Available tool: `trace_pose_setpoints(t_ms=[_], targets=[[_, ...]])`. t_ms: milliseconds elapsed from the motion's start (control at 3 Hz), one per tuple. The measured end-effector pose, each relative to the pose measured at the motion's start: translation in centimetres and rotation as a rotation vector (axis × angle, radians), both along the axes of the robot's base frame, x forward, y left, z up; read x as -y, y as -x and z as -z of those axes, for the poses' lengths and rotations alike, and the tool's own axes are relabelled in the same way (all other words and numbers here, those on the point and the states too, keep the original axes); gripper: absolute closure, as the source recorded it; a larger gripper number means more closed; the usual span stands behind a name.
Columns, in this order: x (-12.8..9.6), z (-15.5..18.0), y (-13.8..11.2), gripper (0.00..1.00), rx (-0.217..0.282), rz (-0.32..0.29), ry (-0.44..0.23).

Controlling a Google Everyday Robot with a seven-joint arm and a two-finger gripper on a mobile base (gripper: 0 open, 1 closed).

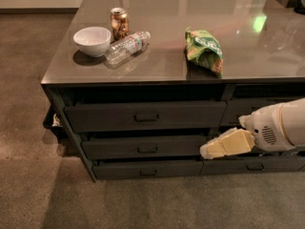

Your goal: Open top drawer

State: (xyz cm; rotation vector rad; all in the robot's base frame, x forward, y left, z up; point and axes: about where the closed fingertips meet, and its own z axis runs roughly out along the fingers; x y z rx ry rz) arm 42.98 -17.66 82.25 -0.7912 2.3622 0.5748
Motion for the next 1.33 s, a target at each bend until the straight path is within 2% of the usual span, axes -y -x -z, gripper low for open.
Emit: trace_pose_setpoints(t_ms=[667, 1000, 1333], targets=[[-0.4, -0.7, -0.5, 0.00, 0.019, 0.016, -0.025], [-1.9, -1.1, -1.4, 0.00, 0.071, 0.018, -0.071], [-5.3, -1.5, -2.8, 0.00, 0.139, 0.030, -0.128]])
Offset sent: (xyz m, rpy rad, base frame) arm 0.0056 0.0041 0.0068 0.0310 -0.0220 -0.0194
